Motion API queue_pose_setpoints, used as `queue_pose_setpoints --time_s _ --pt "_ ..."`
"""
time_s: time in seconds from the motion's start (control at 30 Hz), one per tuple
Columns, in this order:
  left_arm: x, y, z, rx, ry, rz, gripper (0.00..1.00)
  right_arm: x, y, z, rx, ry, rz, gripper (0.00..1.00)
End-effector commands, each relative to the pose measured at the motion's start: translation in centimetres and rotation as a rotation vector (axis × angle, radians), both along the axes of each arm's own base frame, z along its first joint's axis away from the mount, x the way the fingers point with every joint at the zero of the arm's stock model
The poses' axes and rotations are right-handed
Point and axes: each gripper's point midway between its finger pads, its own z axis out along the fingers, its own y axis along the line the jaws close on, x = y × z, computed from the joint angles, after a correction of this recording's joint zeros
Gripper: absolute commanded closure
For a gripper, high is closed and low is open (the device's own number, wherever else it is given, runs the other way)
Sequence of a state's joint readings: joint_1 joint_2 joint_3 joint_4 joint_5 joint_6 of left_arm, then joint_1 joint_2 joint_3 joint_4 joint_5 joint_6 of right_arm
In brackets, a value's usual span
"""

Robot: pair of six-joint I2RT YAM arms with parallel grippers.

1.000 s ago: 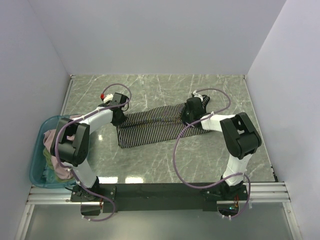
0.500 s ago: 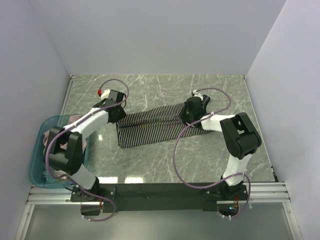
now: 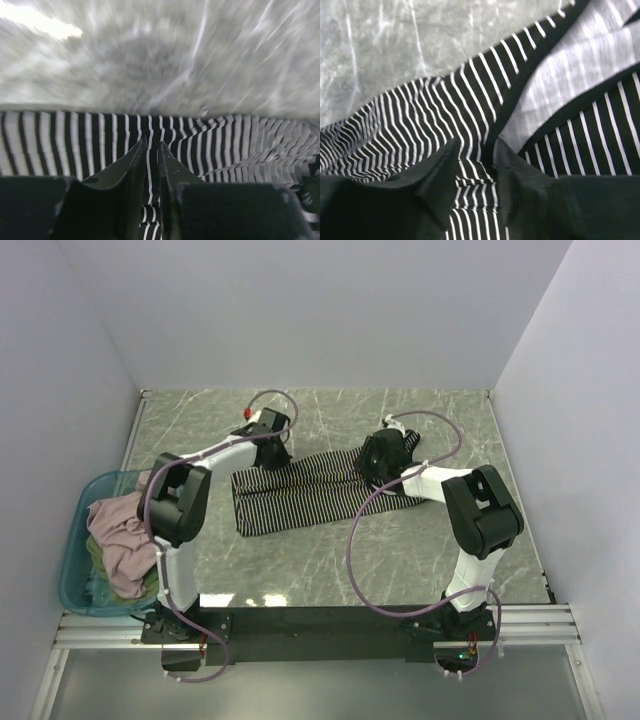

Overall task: Fold and stack the tank tops
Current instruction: Fold the tank top

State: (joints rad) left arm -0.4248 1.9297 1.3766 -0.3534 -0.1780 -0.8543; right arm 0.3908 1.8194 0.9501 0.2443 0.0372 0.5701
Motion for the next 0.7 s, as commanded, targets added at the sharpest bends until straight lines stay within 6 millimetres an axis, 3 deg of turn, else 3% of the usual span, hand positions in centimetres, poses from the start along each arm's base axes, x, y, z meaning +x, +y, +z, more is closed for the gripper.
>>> queue_pose_setpoints --time_s 0.0,0.13,0.4,0.6,0.67 --pt "-0.3 -2.4 -0.4 -0.062 0.013 -0.040 0.79 2.0 0.4 4.5 0.016 -0.099 -0.002 0.55" --pt "-1.0 -3.3 -1.1 -0.057 0.023 -0.063 0.80 3.4 0.1 5.3 0.009 -0.102 -0.012 0.50" --pt "-2.6 -4.3 -2.1 -0.056 0.047 -0.109 0.83 5.1 -2.9 3.9 -0.046 -0.025 -0.094 0.47" --pt "-3.3 -4.4 -2.4 -0.050 0.054 -0.120 0.84 7.1 -8.4 3.4 -0.124 0.025 -0.253 0.49" --pt "-3.5 -4.5 -2.5 -0.052 0.056 -0.121 0.85 8.6 -10.0 4.7 -0.169 0.005 -0.303 0.49"
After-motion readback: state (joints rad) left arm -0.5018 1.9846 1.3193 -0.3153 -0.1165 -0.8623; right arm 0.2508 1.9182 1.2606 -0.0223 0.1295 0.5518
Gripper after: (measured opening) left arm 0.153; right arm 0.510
